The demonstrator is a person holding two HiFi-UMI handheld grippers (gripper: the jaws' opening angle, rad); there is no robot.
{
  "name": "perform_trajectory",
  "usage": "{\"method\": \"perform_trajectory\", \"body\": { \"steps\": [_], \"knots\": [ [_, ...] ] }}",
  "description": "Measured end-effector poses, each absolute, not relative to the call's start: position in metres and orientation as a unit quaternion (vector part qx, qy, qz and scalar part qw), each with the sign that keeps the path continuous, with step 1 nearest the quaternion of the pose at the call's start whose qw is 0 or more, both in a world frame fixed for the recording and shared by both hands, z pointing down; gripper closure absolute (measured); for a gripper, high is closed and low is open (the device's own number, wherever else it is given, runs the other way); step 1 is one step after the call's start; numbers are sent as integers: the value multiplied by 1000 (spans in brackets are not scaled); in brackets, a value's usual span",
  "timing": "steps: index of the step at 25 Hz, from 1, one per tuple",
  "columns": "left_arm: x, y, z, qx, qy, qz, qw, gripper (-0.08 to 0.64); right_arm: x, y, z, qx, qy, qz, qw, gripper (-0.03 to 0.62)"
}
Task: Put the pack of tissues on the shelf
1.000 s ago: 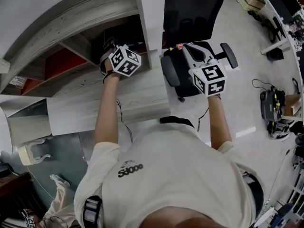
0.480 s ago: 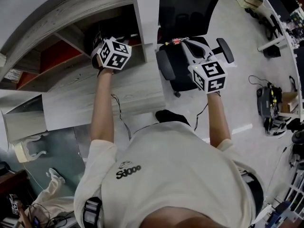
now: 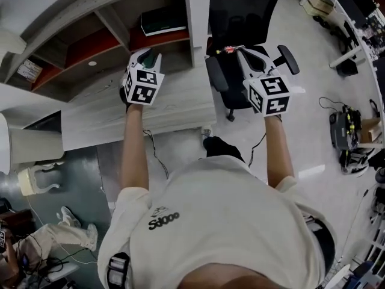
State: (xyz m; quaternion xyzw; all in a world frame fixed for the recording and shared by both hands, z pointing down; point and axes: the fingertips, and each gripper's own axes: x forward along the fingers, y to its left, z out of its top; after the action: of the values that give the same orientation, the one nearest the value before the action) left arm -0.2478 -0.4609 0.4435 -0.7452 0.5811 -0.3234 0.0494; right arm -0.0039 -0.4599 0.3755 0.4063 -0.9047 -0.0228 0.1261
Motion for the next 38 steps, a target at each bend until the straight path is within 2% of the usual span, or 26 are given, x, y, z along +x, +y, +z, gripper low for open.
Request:
{"method": "perform_trajectory", "body": {
  "steps": [3, 6, 12, 24, 38],
  "knots": [
    [-246, -418, 437, -751, 589, -295, 50, 519, -7, -424, 374, 405, -905, -32, 129, 586],
    [-247, -376, 425, -759, 597, -256, 44, 538, -14, -388, 368, 403, -904, -45, 133, 586],
    [-242, -304, 399, -771, 599, -207, 51, 541, -18, -323, 353, 399, -904, -75, 133, 586],
    [-210, -200, 364, -777, 594, -189, 90, 541, -12, -223, 314, 391, -899, -152, 123, 586],
    [-184, -131, 325, -774, 594, -169, 137, 541, -8, -167, 302, 372, -900, -184, 134, 586]
  ]
}}
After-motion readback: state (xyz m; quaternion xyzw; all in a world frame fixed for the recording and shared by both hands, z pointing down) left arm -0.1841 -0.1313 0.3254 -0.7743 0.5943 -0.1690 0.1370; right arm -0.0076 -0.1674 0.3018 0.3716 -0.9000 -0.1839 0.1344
